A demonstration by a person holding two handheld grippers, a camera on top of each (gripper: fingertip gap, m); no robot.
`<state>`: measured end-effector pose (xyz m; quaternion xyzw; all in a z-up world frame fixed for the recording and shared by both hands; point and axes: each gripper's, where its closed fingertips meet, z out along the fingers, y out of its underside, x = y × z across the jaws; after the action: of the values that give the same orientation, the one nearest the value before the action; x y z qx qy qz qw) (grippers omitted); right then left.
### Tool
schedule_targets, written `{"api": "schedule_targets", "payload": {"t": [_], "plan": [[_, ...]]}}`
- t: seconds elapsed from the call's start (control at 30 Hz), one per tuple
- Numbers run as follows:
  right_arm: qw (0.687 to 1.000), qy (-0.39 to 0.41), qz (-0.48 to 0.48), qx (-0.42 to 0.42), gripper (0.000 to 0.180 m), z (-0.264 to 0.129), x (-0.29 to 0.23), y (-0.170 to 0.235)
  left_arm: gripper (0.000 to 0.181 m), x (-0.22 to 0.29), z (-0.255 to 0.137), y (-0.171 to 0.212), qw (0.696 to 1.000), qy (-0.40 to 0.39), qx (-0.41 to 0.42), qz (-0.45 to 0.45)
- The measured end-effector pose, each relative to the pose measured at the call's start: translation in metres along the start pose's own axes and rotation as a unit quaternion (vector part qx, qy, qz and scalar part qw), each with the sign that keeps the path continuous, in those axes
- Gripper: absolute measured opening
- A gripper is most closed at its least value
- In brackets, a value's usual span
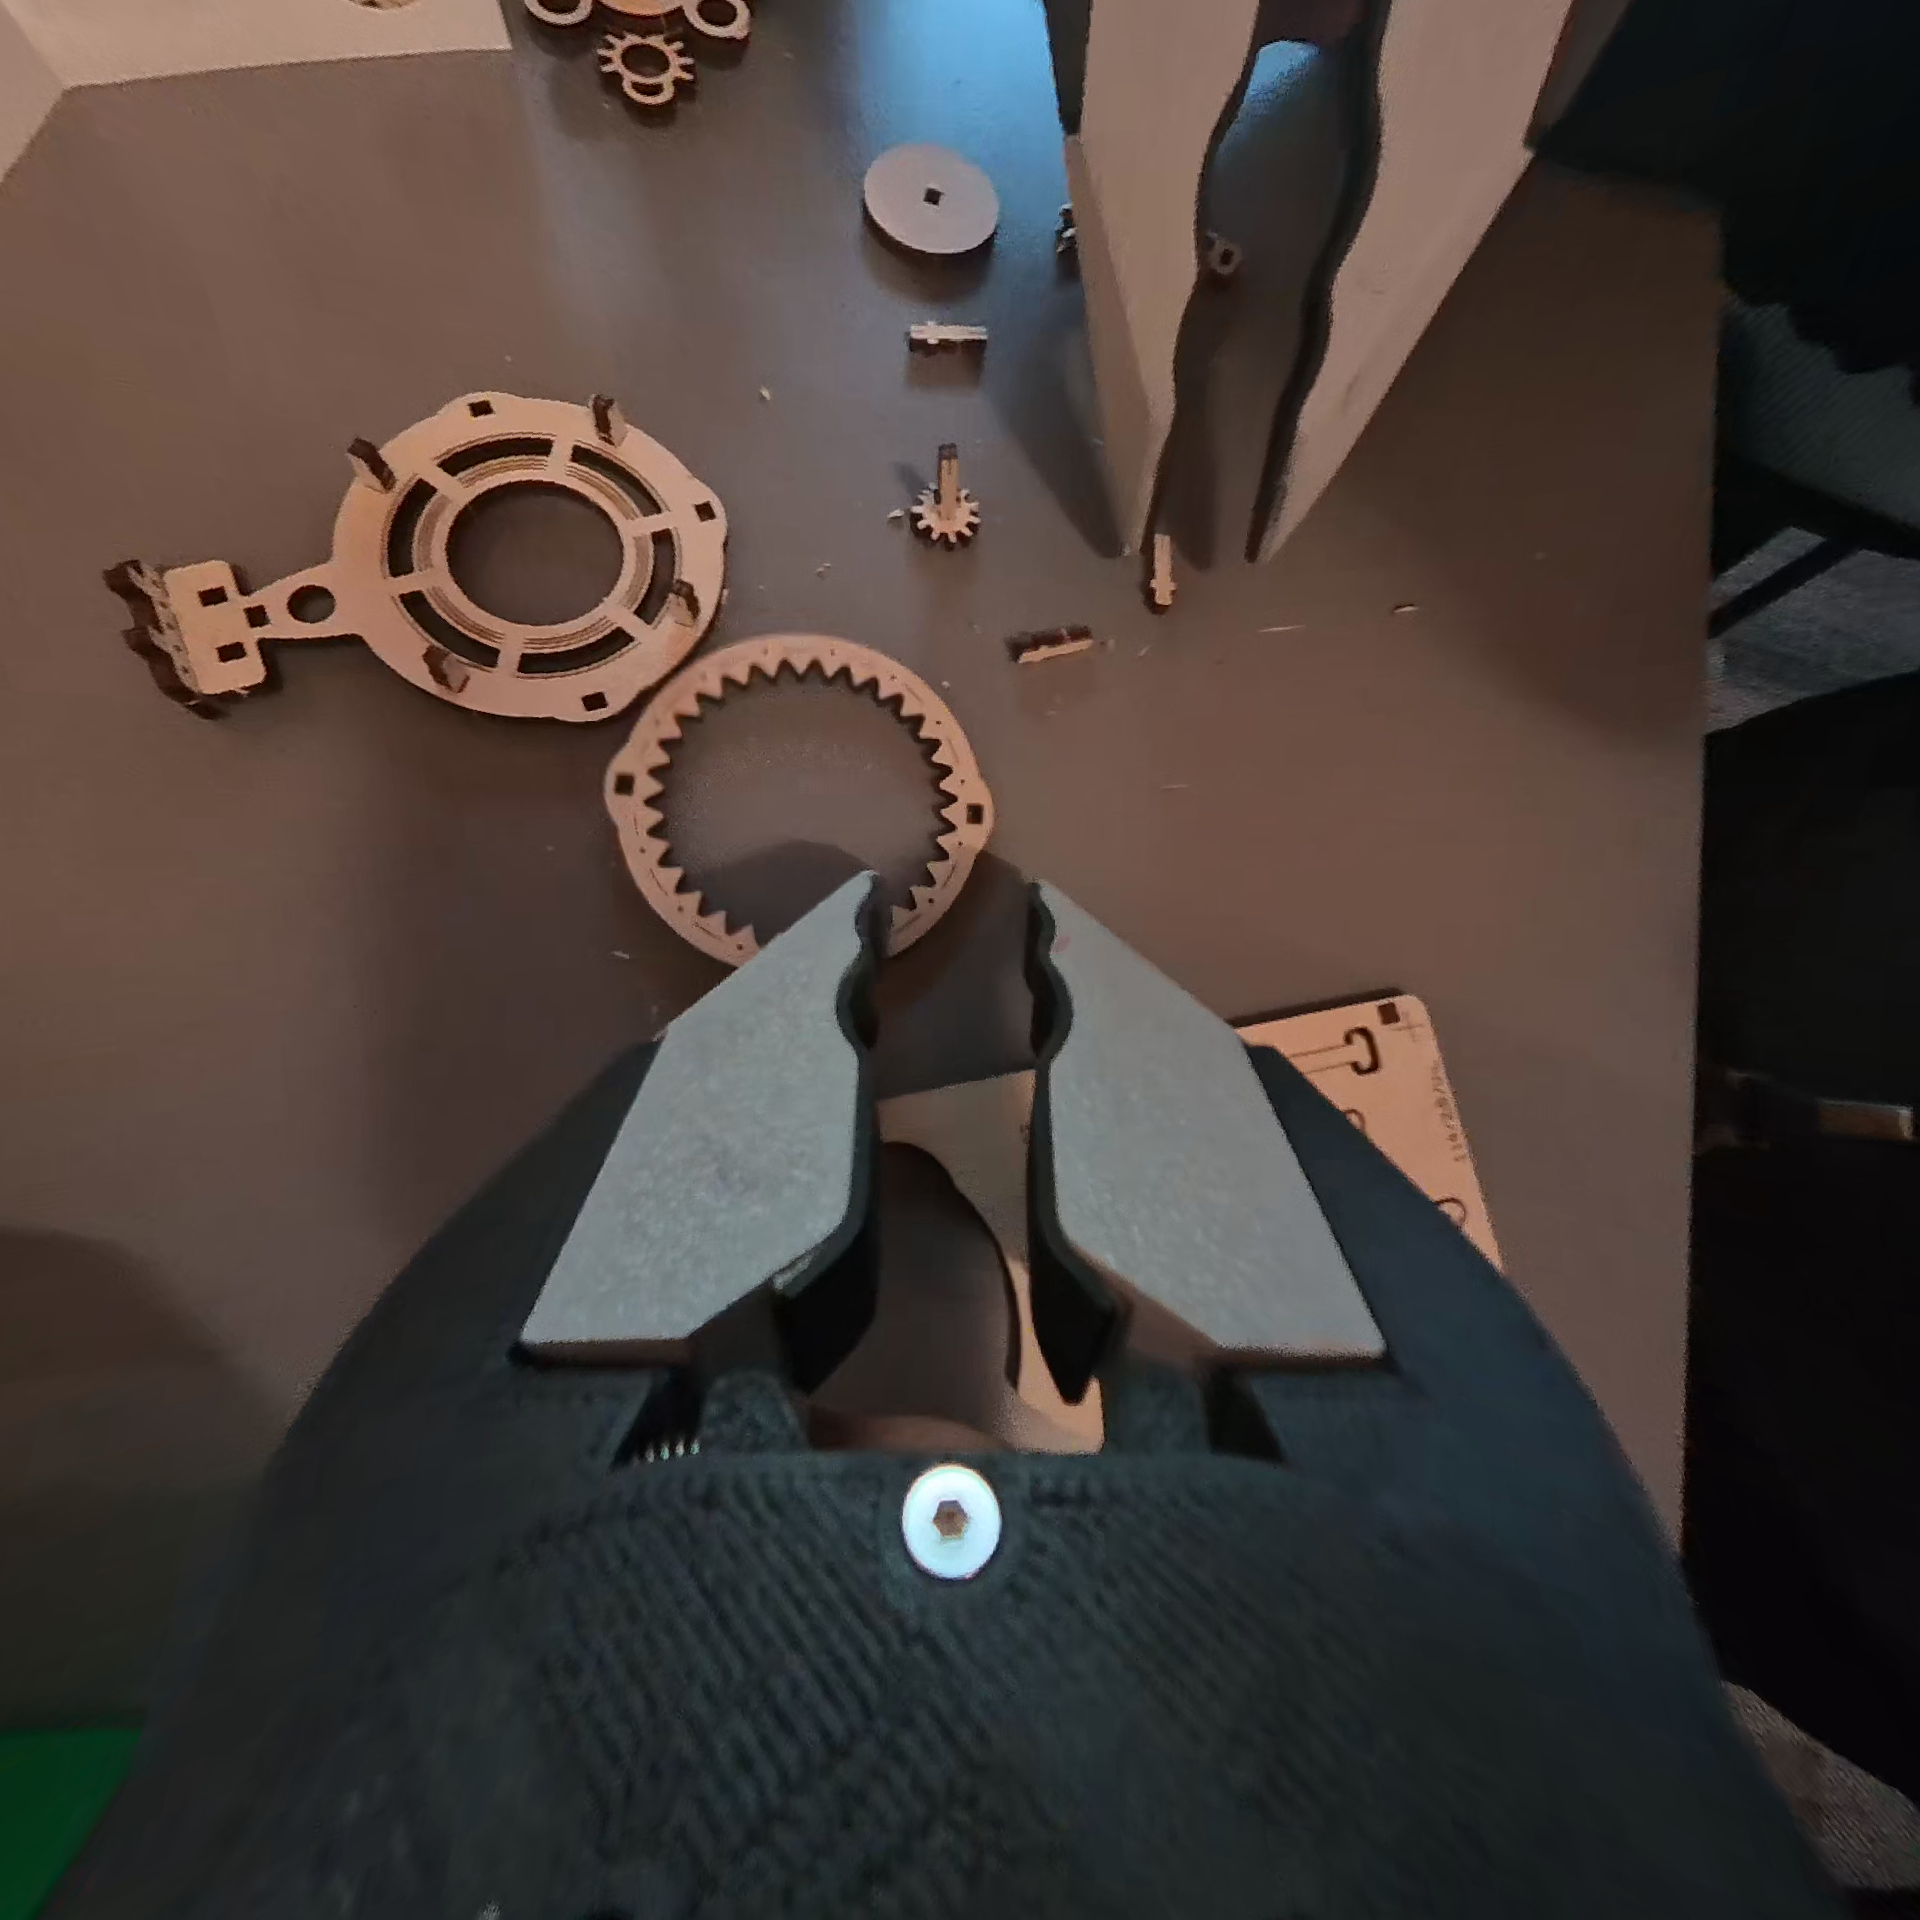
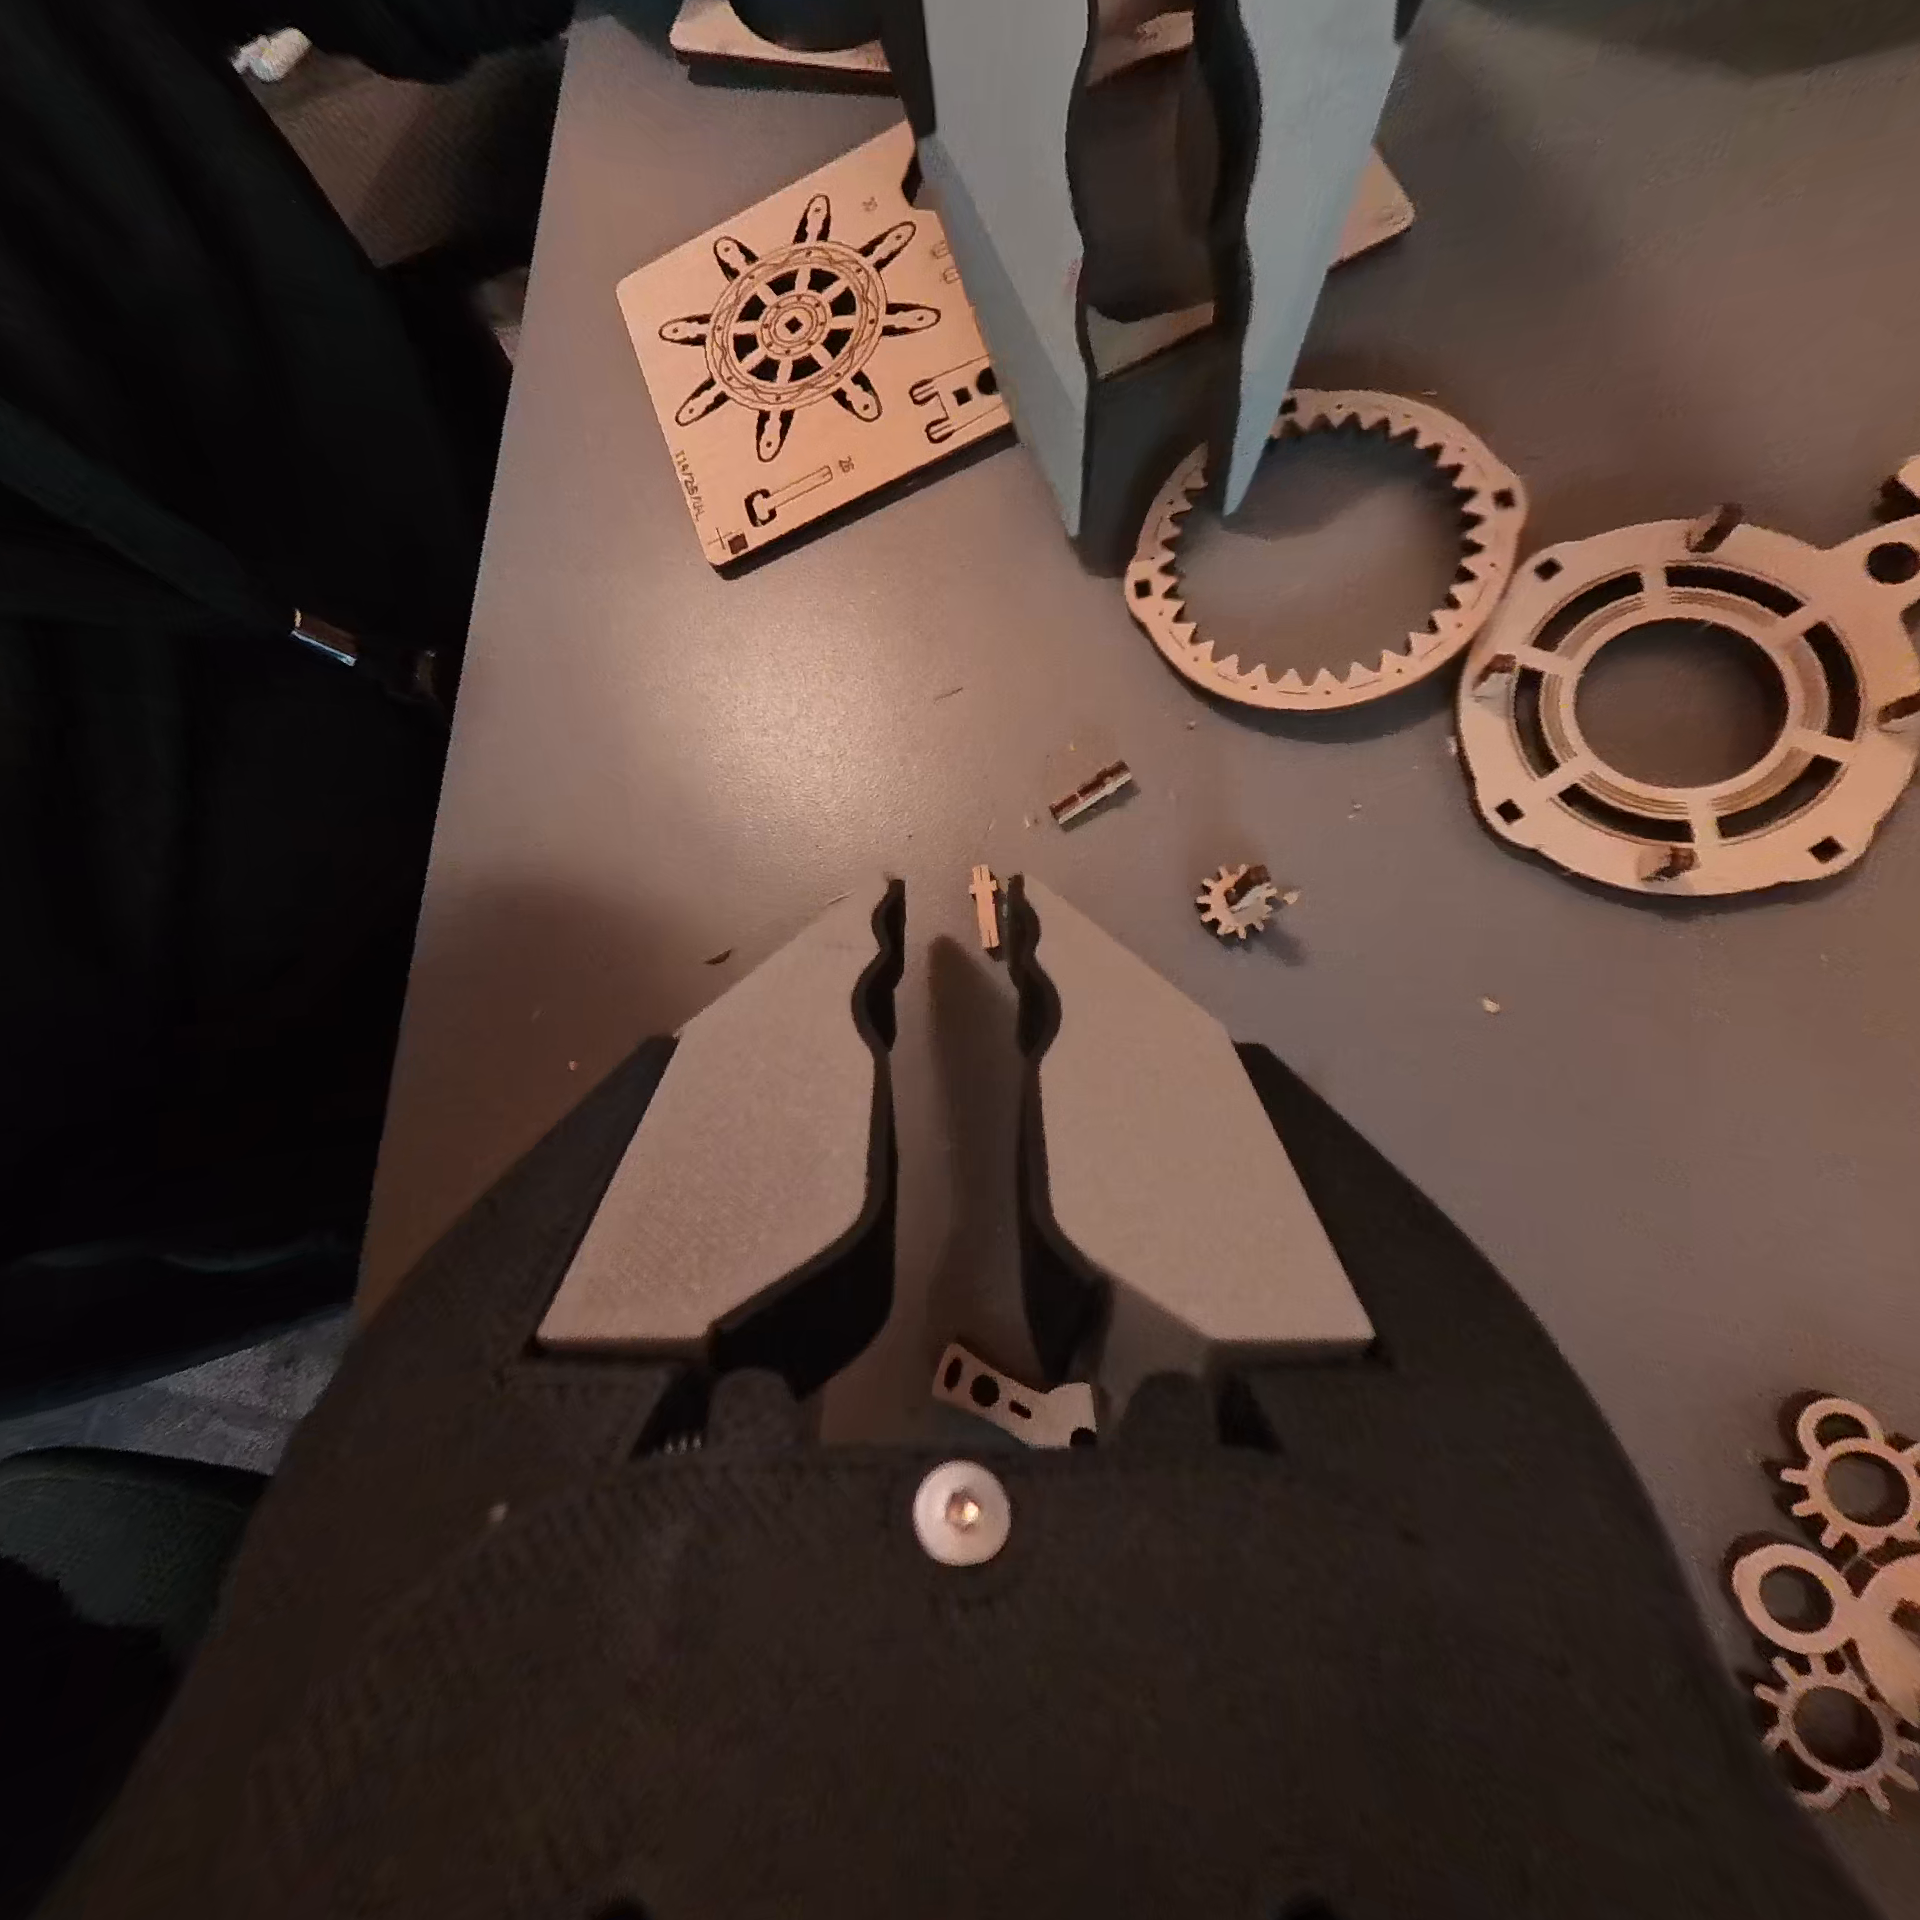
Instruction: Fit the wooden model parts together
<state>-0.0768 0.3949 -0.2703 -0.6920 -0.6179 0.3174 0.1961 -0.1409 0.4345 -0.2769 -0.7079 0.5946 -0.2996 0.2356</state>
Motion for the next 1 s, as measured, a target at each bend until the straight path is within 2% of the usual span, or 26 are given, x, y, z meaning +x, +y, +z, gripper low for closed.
{"api": "schedule_targets", "payload": {"t": [0.03, 0.33, 0.47, 0.6, 0.8, 1.0], "plan": [[1.000, -0.001, -0.002, -0.002, 0.016, 0.001, 0.000, 0.001, 0.022, 0.002, 0.000, 0.000, 1.000, 0.003, -0.001, 0.001], [1.000, 0.002, 0.000, -0.011, 0.014, 0.004, 0.002, 0.005, 0.023, 0.027, 0.001, 0.003, 0.998, 0.069, -0.011, 0.006], [1.000, 0.004, -0.008, -0.017, 0.000, 0.005, 0.002, 0.007, 0.026, 0.029, 0.001, 0.001, 0.997, 0.072, -0.010, 0.007], [1.000, 0.016, -0.018, -0.018, 0.000, 0.004, 0.004, 0.006, 0.027, 0.021, -0.006, -0.005, 0.998, 0.055, 0.008, 0.001], [0.995, 0.040, 0.007, 0.089, 0.000, -0.025, 0.014, -0.026, 0.027, -0.002, -0.020, -0.032, 0.996, -0.025, 0.083, 0.038], [0.972, 0.069, 0.051, 0.218, 0.000, -0.056, 0.032, -0.058, 0.028, -0.003, -0.023, -0.056, 0.983, -0.079, 0.142, 0.082]]}}
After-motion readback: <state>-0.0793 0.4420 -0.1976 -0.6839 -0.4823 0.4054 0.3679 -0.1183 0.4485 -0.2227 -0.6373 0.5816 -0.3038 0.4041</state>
